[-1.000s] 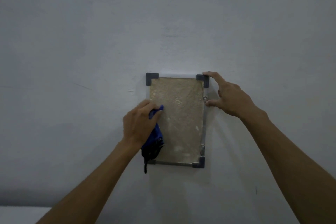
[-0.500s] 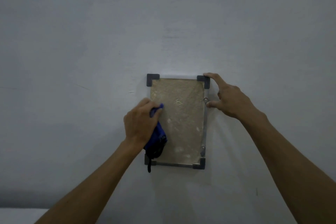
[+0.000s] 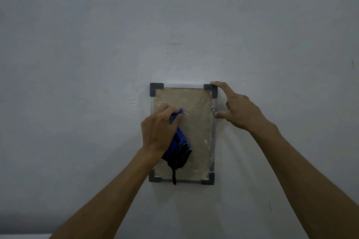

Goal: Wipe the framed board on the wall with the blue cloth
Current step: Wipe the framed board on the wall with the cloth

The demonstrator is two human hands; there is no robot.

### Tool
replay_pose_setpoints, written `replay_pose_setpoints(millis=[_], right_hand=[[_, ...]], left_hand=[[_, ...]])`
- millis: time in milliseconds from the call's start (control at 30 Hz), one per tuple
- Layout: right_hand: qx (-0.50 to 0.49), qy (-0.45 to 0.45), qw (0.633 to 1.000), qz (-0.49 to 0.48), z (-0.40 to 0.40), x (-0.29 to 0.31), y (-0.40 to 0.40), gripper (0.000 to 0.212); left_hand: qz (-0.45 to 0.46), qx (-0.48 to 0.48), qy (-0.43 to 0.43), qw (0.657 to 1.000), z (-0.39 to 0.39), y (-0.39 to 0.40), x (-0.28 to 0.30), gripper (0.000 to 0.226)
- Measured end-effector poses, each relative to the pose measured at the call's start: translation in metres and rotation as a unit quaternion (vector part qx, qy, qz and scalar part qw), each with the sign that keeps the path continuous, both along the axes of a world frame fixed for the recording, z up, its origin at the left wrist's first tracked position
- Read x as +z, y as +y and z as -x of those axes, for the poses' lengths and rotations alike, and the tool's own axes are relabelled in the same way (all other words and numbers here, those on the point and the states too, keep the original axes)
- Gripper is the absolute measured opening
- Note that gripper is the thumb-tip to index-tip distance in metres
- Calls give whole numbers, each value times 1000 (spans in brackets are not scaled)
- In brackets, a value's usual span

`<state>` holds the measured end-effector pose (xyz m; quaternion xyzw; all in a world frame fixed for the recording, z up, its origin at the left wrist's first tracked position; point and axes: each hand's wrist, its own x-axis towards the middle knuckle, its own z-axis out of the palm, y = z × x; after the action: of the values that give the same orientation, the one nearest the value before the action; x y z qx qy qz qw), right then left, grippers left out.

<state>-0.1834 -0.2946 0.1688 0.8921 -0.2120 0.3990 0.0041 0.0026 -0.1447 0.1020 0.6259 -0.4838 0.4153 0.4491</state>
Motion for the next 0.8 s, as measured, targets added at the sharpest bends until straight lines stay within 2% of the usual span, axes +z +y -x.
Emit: replay_pose_setpoints(millis=[67, 133, 200, 267, 367, 400, 433, 500, 600, 667, 733, 800], right_hand=[[-1, -1, 1000, -1, -1, -1, 0, 93], [-1, -3, 1000, -4, -1, -1, -1, 93], [1, -4, 1000, -5, -2, -1, -1, 93], [1, -2, 1000, -6, -2, -1, -3, 93], [7, 0, 1000, -2, -2, 0, -3, 93], [10, 1, 1000, -2, -1, 0, -3, 93], [11, 2, 1000, -2, -1, 0, -3, 93], [11, 3, 1000, -1, -1, 0, -3, 93], [9, 0, 1000, 3, 0, 0, -4, 93], [12, -3, 1000, 7, 0, 0, -5, 93], [15, -8, 1000, 6, 0, 0, -7, 93], [18, -10, 1000, 6, -2, -1, -9, 93]], left_hand=[[96, 7, 126, 987, -10, 3, 13, 15], [142, 16, 182, 973, -10, -1, 18, 16], [113, 4, 133, 985, 0, -6, 11, 13], [28, -38, 31, 998, 10, -9, -2, 12], [-154, -58, -131, 978, 12, -11, -7, 19], [-180, -55, -161, 969, 11, -10, -3, 21], [-182, -56, -168, 967, 8, -9, 4, 20], [-130, -45, -144, 980, 2, -5, 20, 18], [20, -3, -31, 999, -16, 2, 51, 17], [70, -13, 7, 997, -26, 5, 61, 20], [44, -31, -31, 998, -26, 5, 52, 19], [-39, -48, -113, 992, -19, 6, 35, 17]])
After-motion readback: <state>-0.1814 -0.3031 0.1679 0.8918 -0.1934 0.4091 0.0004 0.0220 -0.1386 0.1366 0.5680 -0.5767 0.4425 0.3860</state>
